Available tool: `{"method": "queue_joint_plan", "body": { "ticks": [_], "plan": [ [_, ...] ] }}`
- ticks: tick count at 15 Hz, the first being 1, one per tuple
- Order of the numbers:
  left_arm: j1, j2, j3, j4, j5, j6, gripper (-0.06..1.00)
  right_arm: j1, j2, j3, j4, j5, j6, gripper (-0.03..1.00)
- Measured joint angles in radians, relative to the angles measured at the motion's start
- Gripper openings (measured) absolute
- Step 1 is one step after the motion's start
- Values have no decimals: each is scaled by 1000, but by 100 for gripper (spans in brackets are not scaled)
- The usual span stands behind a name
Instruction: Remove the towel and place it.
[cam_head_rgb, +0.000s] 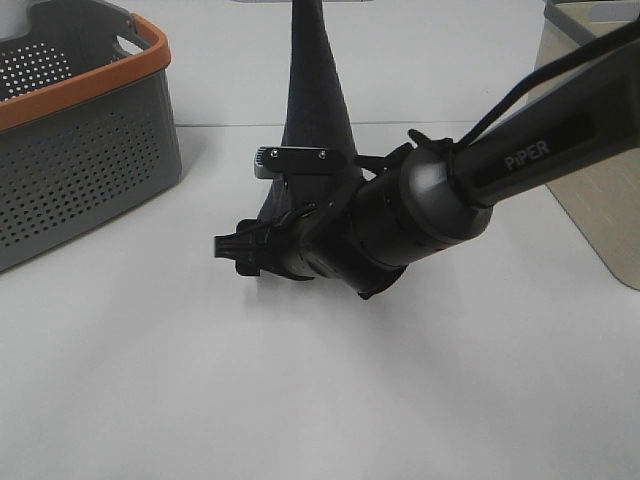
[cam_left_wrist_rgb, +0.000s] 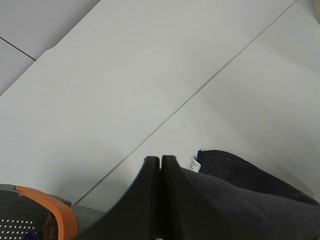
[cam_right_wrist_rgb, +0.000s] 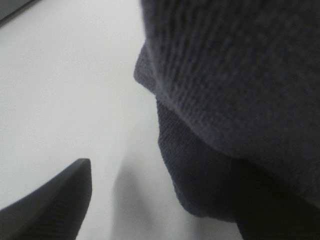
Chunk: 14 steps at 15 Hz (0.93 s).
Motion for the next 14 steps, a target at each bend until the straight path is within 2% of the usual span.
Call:
{"method": "queue_joint_plan", "body": {
  "ticks": [4, 7, 8, 9, 11, 12, 14],
  "plan": [
    [0, 0, 0, 0, 30, 0, 0, 0, 49, -10, 77, -155, -35, 74],
    [0, 0, 0, -5, 32, 0, 0, 0, 57, -10, 109, -203, -62, 67],
    [0, 0, 0, -6, 32, 0, 0, 0, 57, -10, 121, -211, -62, 60],
    [0, 0, 0, -6, 32, 0, 0, 0, 57, -10, 149, -217, -64, 48],
    [0, 0, 0, -7, 32, 0, 0, 0, 57, -10, 180, -226, -118, 10],
    [0, 0, 0, -7, 34, 0, 0, 0, 57, -10, 185, -226, -164, 2],
    [11, 0, 0, -8, 55, 0, 0, 0, 43, -10, 199, -187, -218, 2]
  ]
}}
